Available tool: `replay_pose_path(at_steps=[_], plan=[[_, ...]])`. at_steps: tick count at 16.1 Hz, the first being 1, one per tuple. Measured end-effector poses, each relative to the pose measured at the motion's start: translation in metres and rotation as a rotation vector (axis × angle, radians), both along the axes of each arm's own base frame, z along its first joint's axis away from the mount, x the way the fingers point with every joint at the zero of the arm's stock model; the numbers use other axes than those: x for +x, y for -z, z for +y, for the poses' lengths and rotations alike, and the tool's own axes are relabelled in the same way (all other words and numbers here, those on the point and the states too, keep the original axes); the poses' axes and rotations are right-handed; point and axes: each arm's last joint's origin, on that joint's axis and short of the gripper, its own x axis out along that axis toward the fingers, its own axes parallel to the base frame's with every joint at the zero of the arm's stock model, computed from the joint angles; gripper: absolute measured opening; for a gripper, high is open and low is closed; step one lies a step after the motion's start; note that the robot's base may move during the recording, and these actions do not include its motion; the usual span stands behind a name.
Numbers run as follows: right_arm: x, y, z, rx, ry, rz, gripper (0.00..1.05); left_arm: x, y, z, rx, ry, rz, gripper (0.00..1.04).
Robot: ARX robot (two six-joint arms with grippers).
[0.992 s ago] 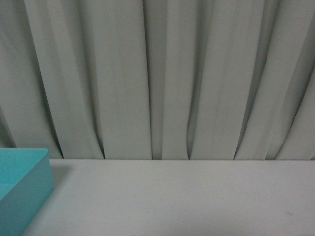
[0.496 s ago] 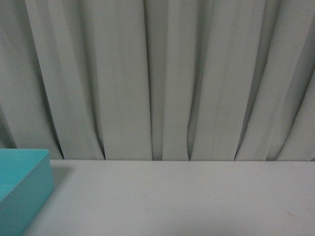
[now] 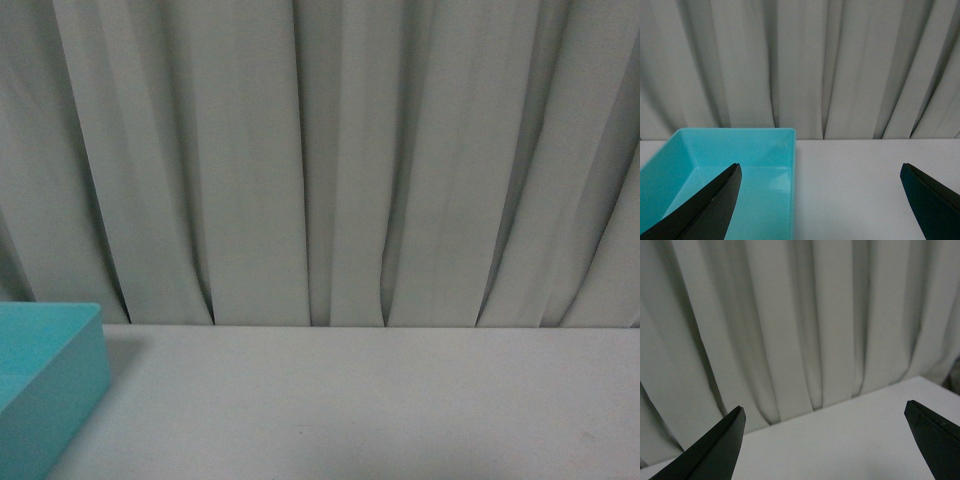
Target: Wind up and store yellow beetle toy
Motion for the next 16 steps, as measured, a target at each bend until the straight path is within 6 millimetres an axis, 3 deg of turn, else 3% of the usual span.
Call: replay_pose_path(at_steps=[1,3,5,7,11,12,14,16], plan=[[0.018,-0.013,-0.016,-0.043,-0.038,-0.025,0.98,0.0,0.0,0.0,0.0,0.001,0.001,0.98],[0.057,-0.019,-0.049,-0.119,-0.148,0.035,0.98,0.0,0.0,0.0,0.0,-0.001,0.0,0.98],[0.101,-0.005,-0.083,-0.211,-0.323,0.184,0.98,0.0,0.0,0.0,0.0,0.0,0.0,0.98],[0.128,0.015,-0.109,-0.316,-0.53,0.321,0.98,0.0,0.0,0.0,0.0,0.0,0.0,0.98],[0.144,0.022,-0.13,-0.571,-0.929,0.448,0.98,0.0,0.0,0.0,0.0,0.0,0.0,0.98],[0.147,0.031,-0.133,-0.634,-0.994,0.517,0.98,0.0,0.0,0.0,0.0,0.0,0.0,0.98],[0.139,0.07,-0.129,-0.642,-1.17,0.66,0.98,0.0,0.0,0.0,0.0,0.0,0.001,0.98],[0.148,0.077,-0.125,-0.676,-1.245,0.652,0.98,0.0,0.0,0.0,0.0,0.0,0.0,0.98]])
